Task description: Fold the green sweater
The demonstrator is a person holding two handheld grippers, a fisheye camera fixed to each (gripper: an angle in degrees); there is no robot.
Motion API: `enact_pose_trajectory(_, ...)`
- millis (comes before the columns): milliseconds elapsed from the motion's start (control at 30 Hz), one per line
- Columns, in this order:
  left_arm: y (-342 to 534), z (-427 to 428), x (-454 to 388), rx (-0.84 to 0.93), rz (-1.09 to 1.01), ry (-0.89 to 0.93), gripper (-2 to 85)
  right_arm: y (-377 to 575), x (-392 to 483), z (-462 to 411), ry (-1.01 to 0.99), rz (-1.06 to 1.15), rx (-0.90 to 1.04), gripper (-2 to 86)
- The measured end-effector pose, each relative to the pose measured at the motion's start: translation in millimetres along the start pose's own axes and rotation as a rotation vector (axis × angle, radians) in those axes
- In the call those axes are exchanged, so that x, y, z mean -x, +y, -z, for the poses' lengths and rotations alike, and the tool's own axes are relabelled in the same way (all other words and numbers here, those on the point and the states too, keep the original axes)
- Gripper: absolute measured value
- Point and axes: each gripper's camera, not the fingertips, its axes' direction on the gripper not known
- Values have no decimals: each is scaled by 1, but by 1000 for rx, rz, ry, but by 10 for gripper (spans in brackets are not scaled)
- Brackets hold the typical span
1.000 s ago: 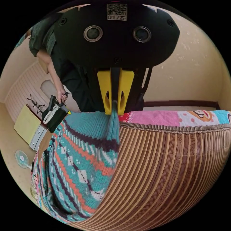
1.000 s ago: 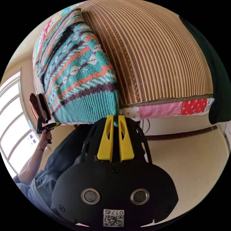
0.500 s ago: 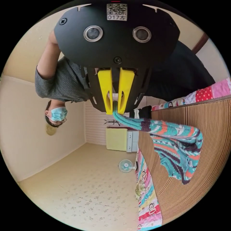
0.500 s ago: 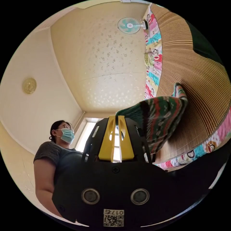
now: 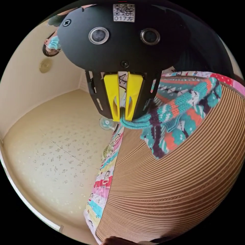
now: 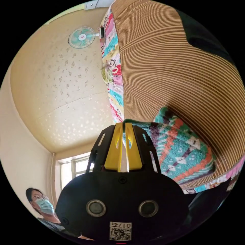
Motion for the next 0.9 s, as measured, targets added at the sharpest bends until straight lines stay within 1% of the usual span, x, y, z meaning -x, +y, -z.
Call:
enact_pose_trajectory(67,-24,-21,-3,-36,-3,-81,40,-21,-5,-34,29,-80,-9,14)
enact_pose_trajectory(133,-49,-50,-4,-30,-42,-241,43,-29,-12,-51,68,-126,-28,15)
enact_pose_trajectory(167,-54,-56,-4,-22,-55,-266,44,-33,-16,-59,84,-140,-35,15)
enact_pose_trajectory(233,-67,-76,-3,13,-150,-326,52,-37,-25,-67,91,-157,-43,16)
enact_pose_trajectory(300,-69,-82,-1,37,-226,-334,65,-41,-32,-70,100,-156,-35,16)
enact_pose_trajectory(400,-69,-70,14,79,-270,-304,83,-51,-34,-67,134,-107,-2,15)
enact_pose_trajectory(467,-62,-50,25,70,-300,-289,89,-54,-23,-66,167,-34,25,10)
enact_pose_trajectory(567,-38,-9,55,23,-282,-387,105,-54,3,-58,221,65,11,5)
enact_pose_trajectory(600,-26,3,73,12,-248,-447,119,-53,10,-58,230,92,21,5)
enact_pose_trajectory(633,-12,12,93,7,-205,-501,140,-47,25,-63,261,171,56,4)
enact_pose_trajectory(700,8,19,123,8,-149,-537,162,-30,48,-81,366,295,148,3)
enact_pose_trajectory(767,23,16,151,31,-107,-516,176,13,70,-129,546,463,341,4)
enact_pose_trajectory(800,30,11,167,44,-86,-486,181,27,73,-142,592,500,387,4)
enact_pose_trajectory(867,36,2,187,50,-66,-452,183,89,82,-197,746,638,553,3)
enact_pose_trajectory(900,36,-5,197,42,-58,-427,184,104,83,-209,785,672,576,3)
